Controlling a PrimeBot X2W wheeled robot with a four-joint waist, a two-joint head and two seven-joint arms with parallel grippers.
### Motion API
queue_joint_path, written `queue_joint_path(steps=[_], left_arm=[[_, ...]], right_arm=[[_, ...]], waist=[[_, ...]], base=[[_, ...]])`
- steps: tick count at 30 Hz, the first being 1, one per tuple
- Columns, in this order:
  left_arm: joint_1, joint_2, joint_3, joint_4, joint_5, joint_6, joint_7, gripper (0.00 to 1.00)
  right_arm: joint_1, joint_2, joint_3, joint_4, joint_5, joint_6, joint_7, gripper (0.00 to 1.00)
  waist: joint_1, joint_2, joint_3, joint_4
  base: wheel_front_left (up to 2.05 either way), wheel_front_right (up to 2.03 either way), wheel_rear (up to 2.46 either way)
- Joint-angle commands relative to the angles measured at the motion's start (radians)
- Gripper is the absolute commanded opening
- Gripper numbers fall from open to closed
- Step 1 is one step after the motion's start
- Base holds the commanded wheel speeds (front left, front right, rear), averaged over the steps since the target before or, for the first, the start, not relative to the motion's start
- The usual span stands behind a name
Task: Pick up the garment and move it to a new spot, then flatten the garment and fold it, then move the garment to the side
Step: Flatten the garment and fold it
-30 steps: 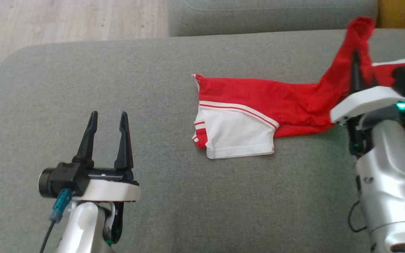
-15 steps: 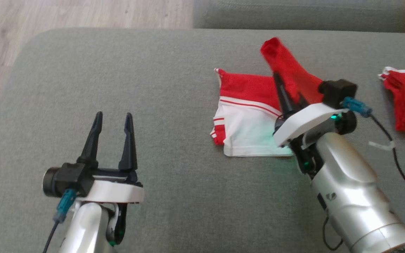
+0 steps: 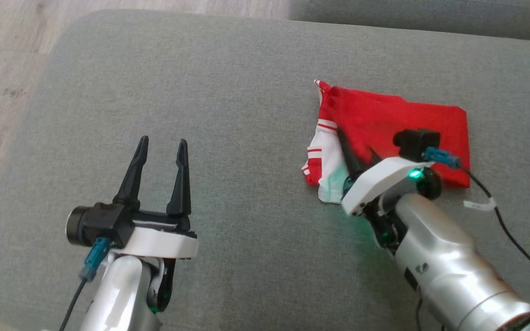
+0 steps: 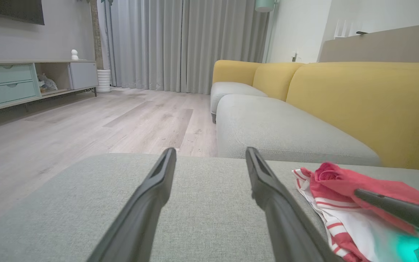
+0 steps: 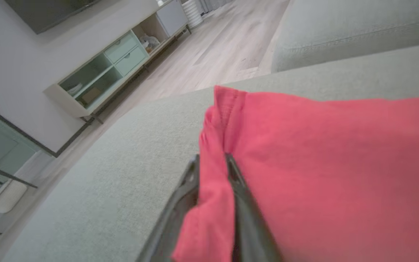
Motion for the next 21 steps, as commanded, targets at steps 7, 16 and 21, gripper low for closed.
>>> queue_joint_path(steps=[7, 16, 21], left_arm=[[-0.033, 0.005, 0.032, -0.031, -0.003, 0.012, -0.009, 1.00], [-0.020, 0.007, 0.050, -0.054, -0.009, 0.019, -0.009, 1.00], [-0.012, 0.008, 0.057, -0.065, -0.009, 0.018, -0.009, 1.00]], right_arm=[[-0.020, 0.017, 0.175, -0.136, 0.163, -0.001, -0.025, 1.00], [-0.076, 0.017, -0.116, -0.158, -0.108, -0.001, -0.033, 1.00], [0.024, -0.009, -0.370, -0.295, -0.298, -0.001, -0.033, 1.00]], waist=[[-0.0001, 0.0000, -0.013, -0.020], [-0.0001, 0.0000, -0.033, -0.105], [-0.0001, 0.0000, -0.033, -0.154]], base=[[0.00, 0.00, 0.00], [0.00, 0.00, 0.00], [0.00, 0.00, 0.00]])
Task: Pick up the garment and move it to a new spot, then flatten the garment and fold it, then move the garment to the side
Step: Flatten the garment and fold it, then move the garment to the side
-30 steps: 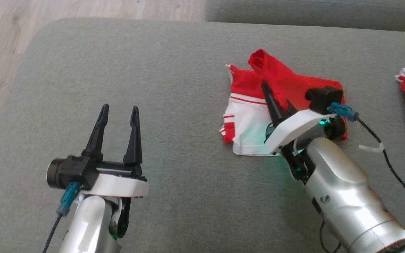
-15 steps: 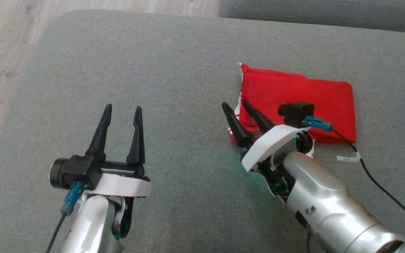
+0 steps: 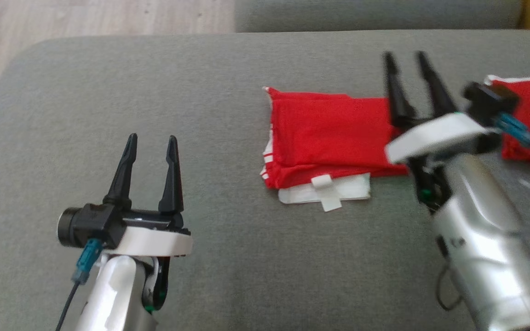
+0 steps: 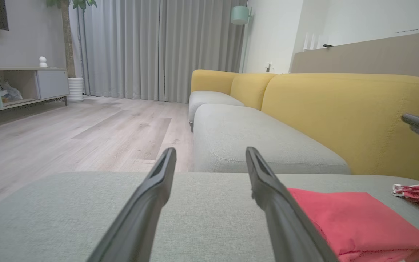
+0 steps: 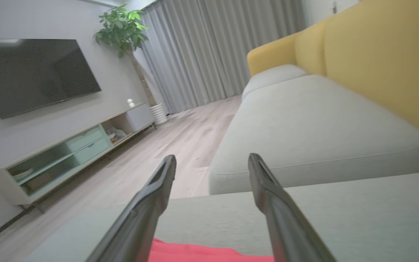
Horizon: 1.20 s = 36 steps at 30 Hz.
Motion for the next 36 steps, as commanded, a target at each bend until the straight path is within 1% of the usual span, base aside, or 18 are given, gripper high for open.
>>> queue_joint_path(steps=[1, 4, 7, 12, 15, 17, 20, 24, 31, 36], left_arm=[[-0.020, 0.007, 0.036, -0.037, -0.007, 0.003, -0.009, 1.00], [-0.017, 0.007, 0.047, -0.038, -0.007, 0.005, -0.009, 1.00], [-0.011, 0.007, 0.061, -0.041, -0.008, 0.008, -0.009, 1.00], [0.011, 0.005, 0.087, -0.045, -0.009, 0.009, -0.009, 1.00], [0.029, 0.004, 0.100, -0.047, -0.005, 0.009, -0.009, 1.00], [0.041, 0.004, 0.112, -0.054, 0.001, 0.013, -0.009, 1.00], [0.064, 0.003, 0.124, -0.055, 0.007, 0.014, -0.009, 1.00], [0.067, 0.002, 0.122, -0.057, 0.007, 0.003, -0.009, 1.00], [0.059, 0.002, 0.109, -0.054, -0.001, 0.005, -0.009, 1.00], [0.041, 0.002, 0.091, -0.057, -0.003, 0.004, -0.009, 1.00]], right_arm=[[0.026, 0.000, -0.027, -0.058, -0.047, -0.001, -0.011, 1.00], [0.112, -0.005, -0.124, -0.136, -0.162, -0.001, -0.011, 1.00], [0.193, 0.004, -0.195, -0.200, -0.245, -0.001, -0.011, 1.00], [0.311, 0.025, -0.264, -0.296, -0.346, -0.001, -0.011, 1.00], [0.369, 0.031, -0.290, -0.330, -0.354, -0.001, -0.011, 1.00], [0.397, 0.032, -0.282, -0.350, -0.326, -0.001, -0.011, 1.00], [0.429, 0.032, -0.268, -0.374, -0.319, -0.001, -0.011, 1.00], [0.437, 0.032, -0.271, -0.385, -0.318, -0.001, -0.011, 1.00], [0.436, 0.032, -0.271, -0.390, -0.318, -0.001, -0.011, 1.00], [0.404, 0.032, -0.267, -0.375, -0.321, -0.001, -0.011, 1.00]], waist=[[0.0000, 0.0000, -0.001, -0.023], [0.0000, 0.0000, -0.004, -0.048], [0.0000, 0.0000, -0.007, -0.073], [0.0000, 0.0000, -0.011, -0.107], [0.0000, 0.0000, -0.014, -0.119], [0.0000, 0.0000, -0.012, -0.125], [0.0000, 0.0000, -0.009, -0.133], [0.0000, 0.0000, -0.007, -0.133], [0.0000, 0.0000, 0.000, -0.127], [0.0000, 0.0000, 0.028, -0.107]], base=[[0.00, 0.00, 0.00], [0.00, 0.00, 0.00], [0.00, 0.00, 0.00], [0.00, 0.00, 0.00], [0.00, 0.00, 0.00], [0.00, 0.00, 0.00], [0.00, 0.00, 0.00], [0.00, 0.00, 0.00], [0.00, 0.00, 0.00], [0.00, 0.00, 0.00]])
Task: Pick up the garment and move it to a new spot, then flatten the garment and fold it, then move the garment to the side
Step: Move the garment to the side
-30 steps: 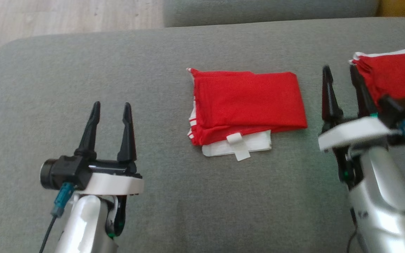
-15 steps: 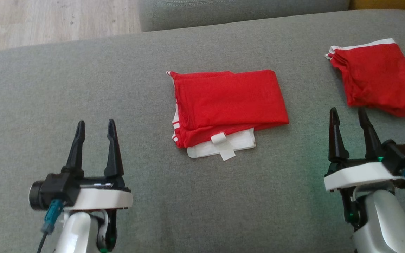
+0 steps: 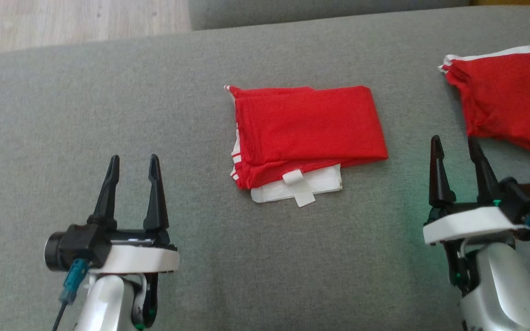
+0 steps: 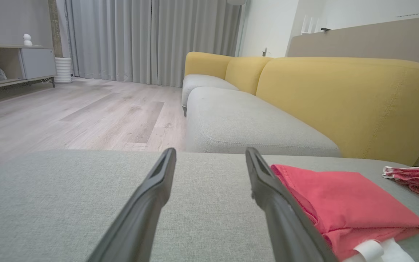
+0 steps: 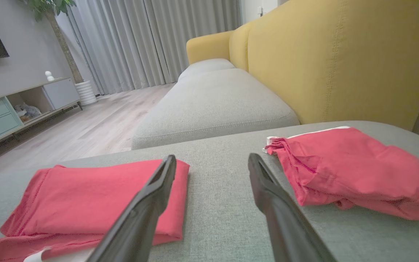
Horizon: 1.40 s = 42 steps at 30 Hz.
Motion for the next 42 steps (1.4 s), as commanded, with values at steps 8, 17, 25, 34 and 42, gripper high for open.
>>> queue_joint_path(steps=[8, 17, 25, 34, 42], left_arm=[[-0.077, 0.002, 0.007, -0.041, 0.007, -0.008, -0.009, 1.00], [-0.123, 0.002, -0.041, -0.058, -0.015, -0.002, -0.009, 1.00], [-0.153, 0.002, -0.075, -0.073, -0.023, 0.012, -0.009, 1.00], [-0.134, 0.002, -0.074, -0.048, -0.045, 0.012, -0.009, 1.00], [-0.123, 0.002, -0.107, -0.026, -0.051, 0.017, -0.009, 1.00]], right_arm=[[-0.183, 0.002, 0.040, 0.143, 0.000, -0.001, 0.023, 1.00], [-0.331, 0.002, 0.053, 0.382, 0.053, -0.001, 0.097, 1.00], [-0.418, 0.002, 0.124, 0.591, 0.024, -0.001, 0.130, 0.38], [-0.461, 0.002, 0.099, 0.644, -0.113, -0.001, 0.032, 0.00], [-0.473, -0.014, 0.098, 0.598, -0.224, -0.001, 0.010, 0.00]], waist=[[0.0000, 0.0000, 0.072, 0.048], [0.0000, 0.0000, 0.121, 0.108], [0.0000, 0.0000, 0.132, 0.138], [0.0000, 0.0000, 0.088, 0.103], [0.0000, 0.0000, 0.036, 0.036]], base=[[0.00, 0.00, 0.00], [0.00, 0.00, 0.00], [0.00, 0.00, 0.00], [0.00, 0.00, 0.00], [0.00, 0.00, 0.00]])
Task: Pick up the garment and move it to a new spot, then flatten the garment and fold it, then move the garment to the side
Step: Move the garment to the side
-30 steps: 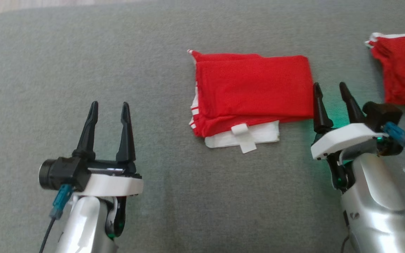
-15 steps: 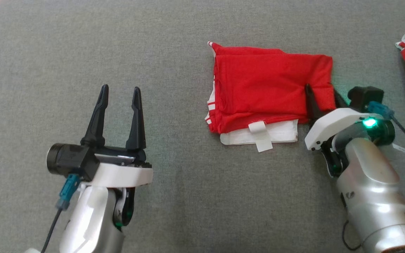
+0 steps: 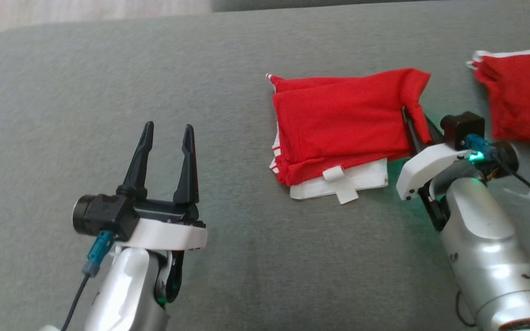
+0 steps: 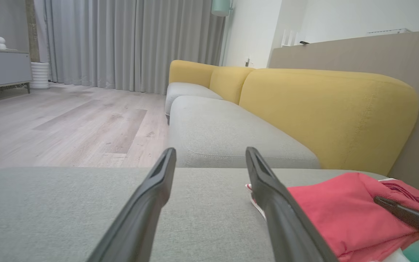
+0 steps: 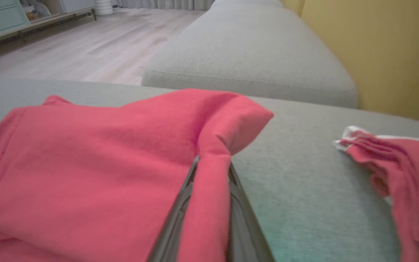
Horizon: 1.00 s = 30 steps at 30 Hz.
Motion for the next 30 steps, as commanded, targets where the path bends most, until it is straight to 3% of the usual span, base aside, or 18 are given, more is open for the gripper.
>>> queue_joint_path(steps=[1, 6, 17, 24, 30], left_arm=[[-0.005, 0.007, 0.023, -0.028, -0.009, 0.008, -0.008, 1.00], [-0.008, 0.007, 0.006, -0.042, -0.017, 0.018, -0.008, 1.00], [-0.047, 0.007, 0.000, -0.047, 0.001, 0.016, -0.008, 1.00], [-0.087, 0.007, 0.004, -0.040, 0.020, -0.001, -0.008, 1.00], [-0.106, 0.007, 0.008, -0.035, 0.029, -0.009, -0.008, 1.00]], right_arm=[[-0.023, -0.005, 0.025, -0.044, -0.016, -0.001, -0.013, 0.00], [-0.031, -0.065, 0.083, -0.119, -0.039, -0.001, 0.011, 0.00], [-0.099, -0.330, 0.144, -0.320, 0.007, -0.001, 0.155, 0.00], [-0.168, -0.432, 0.101, -0.291, -0.001, -0.001, 0.215, 0.00], [-0.187, -0.475, 0.007, -0.212, -0.042, -0.001, 0.229, 0.00]], waist=[[0.0001, 0.0000, -0.022, -0.037], [0.0001, 0.0000, -0.025, -0.098], [0.0001, 0.0000, 0.053, -0.170], [0.0001, 0.0000, 0.114, -0.157], [0.0001, 0.0000, 0.153, -0.133]], base=[[0.00, 0.00, 0.00], [0.00, 0.00, 0.00], [0.00, 0.00, 0.00], [0.00, 0.00, 0.00], [0.00, 0.00, 0.00]])
